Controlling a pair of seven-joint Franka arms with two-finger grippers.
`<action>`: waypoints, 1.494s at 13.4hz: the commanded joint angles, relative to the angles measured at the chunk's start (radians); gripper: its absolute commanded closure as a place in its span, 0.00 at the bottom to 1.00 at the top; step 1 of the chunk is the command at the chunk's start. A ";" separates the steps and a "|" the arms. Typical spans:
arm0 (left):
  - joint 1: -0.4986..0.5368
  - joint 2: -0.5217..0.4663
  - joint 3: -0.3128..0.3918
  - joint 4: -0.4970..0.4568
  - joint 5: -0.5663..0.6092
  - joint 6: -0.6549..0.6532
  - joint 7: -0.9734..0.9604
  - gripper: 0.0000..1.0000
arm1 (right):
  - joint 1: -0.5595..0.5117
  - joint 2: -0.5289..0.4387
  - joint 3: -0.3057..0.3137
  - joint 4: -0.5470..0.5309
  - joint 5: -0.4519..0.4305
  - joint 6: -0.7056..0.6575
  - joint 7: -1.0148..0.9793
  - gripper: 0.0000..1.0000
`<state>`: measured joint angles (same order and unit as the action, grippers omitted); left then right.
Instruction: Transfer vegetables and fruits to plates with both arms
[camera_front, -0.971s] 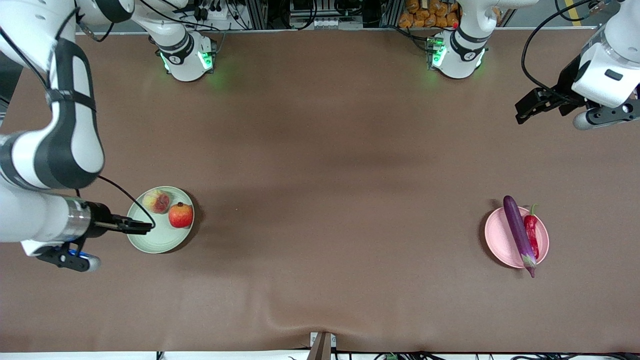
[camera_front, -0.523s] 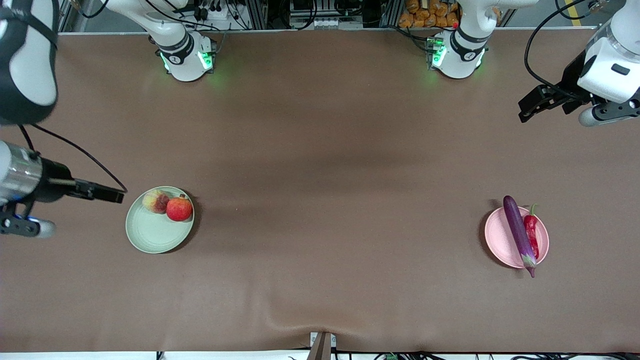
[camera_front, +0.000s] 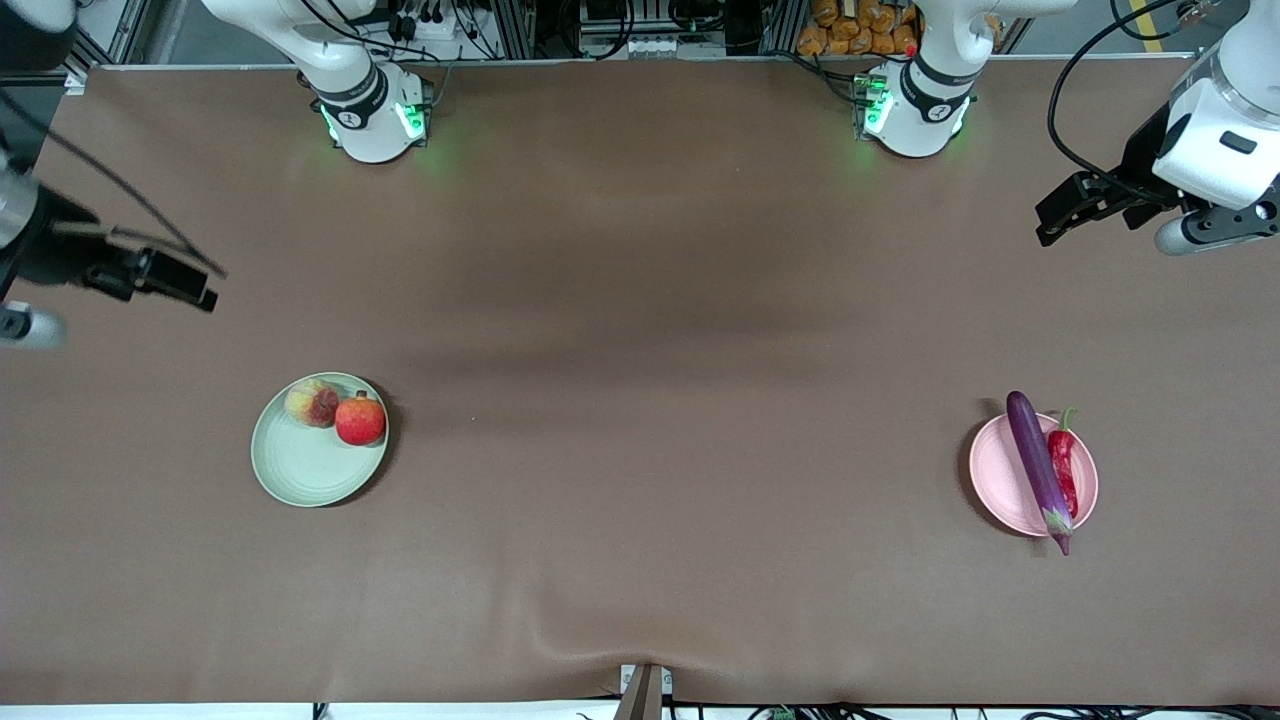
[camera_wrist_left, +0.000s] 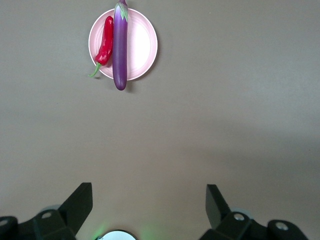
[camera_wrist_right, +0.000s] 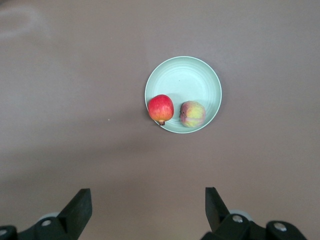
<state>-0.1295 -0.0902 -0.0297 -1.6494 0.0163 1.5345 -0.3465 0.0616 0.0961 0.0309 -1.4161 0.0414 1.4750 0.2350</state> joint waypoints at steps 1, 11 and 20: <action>0.004 -0.002 0.005 0.003 -0.018 -0.007 0.009 0.00 | -0.006 -0.116 0.041 -0.167 -0.038 0.050 -0.020 0.00; 0.004 0.003 0.005 0.007 -0.009 -0.002 0.015 0.00 | -0.063 -0.120 0.014 -0.087 -0.025 -0.003 -0.034 0.00; 0.008 -0.008 0.010 0.005 -0.018 -0.013 0.046 0.00 | -0.039 -0.144 0.012 -0.115 -0.038 0.010 -0.094 0.00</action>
<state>-0.1281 -0.0848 -0.0231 -1.6482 0.0163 1.5351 -0.3369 0.0231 -0.0127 0.0428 -1.4985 0.0173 1.4748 0.1788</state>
